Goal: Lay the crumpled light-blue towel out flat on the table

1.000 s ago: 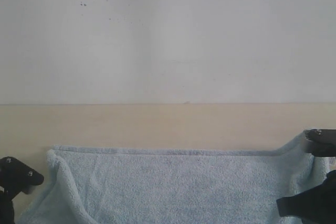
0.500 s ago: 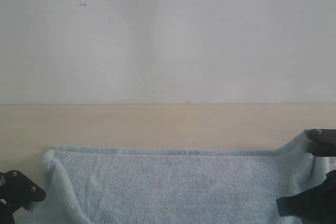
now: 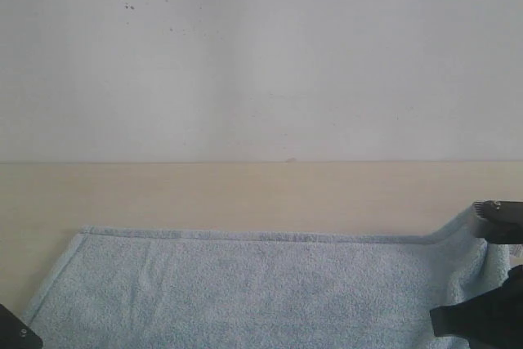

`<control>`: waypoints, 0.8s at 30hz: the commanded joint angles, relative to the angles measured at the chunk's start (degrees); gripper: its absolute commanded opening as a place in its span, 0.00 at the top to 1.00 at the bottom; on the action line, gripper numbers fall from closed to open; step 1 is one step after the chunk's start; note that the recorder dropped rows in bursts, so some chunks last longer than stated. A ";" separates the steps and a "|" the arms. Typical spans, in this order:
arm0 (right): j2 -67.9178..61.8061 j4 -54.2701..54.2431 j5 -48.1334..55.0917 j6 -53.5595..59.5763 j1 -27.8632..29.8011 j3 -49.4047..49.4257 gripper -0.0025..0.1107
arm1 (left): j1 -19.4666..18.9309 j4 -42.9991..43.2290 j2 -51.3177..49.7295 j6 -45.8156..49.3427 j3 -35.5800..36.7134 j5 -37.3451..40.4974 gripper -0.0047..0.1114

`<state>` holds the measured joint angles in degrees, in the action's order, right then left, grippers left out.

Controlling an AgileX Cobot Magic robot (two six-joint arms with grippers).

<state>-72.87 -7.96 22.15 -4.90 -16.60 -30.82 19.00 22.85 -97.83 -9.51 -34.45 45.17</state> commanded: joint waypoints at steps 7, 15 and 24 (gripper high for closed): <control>3.22 7.16 1.53 4.24 0.05 -3.45 0.97 | 0.14 -11.29 14.71 3.28 -3.84 -5.86 0.92; -1.73 50.60 16.66 -40.94 11.21 -1.88 0.97 | 0.14 -30.87 20.61 19.53 -3.84 -10.80 0.92; -5.14 16.90 19.79 8.95 18.92 -9.38 0.98 | 0.14 -55.44 19.14 38.52 -3.84 -9.76 0.92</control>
<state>-76.84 13.06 39.48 -5.60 1.71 -34.66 19.00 -23.30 -78.48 21.72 -38.20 35.08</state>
